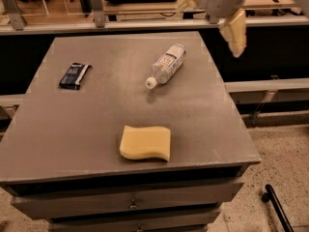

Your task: Move blue plastic bottle near sponge

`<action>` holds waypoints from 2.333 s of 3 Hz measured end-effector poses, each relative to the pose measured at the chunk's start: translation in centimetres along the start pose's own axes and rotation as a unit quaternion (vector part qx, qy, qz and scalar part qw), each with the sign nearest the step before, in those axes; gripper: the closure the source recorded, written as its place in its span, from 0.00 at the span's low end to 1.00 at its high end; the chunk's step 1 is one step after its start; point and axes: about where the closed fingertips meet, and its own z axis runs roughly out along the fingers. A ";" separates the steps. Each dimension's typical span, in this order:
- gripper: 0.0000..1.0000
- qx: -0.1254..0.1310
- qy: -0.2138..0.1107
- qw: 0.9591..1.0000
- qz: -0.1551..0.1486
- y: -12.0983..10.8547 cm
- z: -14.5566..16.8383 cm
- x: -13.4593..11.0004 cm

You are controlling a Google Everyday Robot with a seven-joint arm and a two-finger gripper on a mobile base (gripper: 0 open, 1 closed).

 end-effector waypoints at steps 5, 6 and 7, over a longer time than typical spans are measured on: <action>0.00 -0.033 -0.091 0.983 -0.154 -4.3 13.8 -8.6; 0.00 -0.030 -0.092 0.982 -0.163 -5.4 14.4 -9.2; 0.00 -0.026 -0.092 0.982 -0.165 -6.4 14.6 -9.4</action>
Offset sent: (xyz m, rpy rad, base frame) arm 0.0142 0.0874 -0.1189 -0.0334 0.1749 0.3548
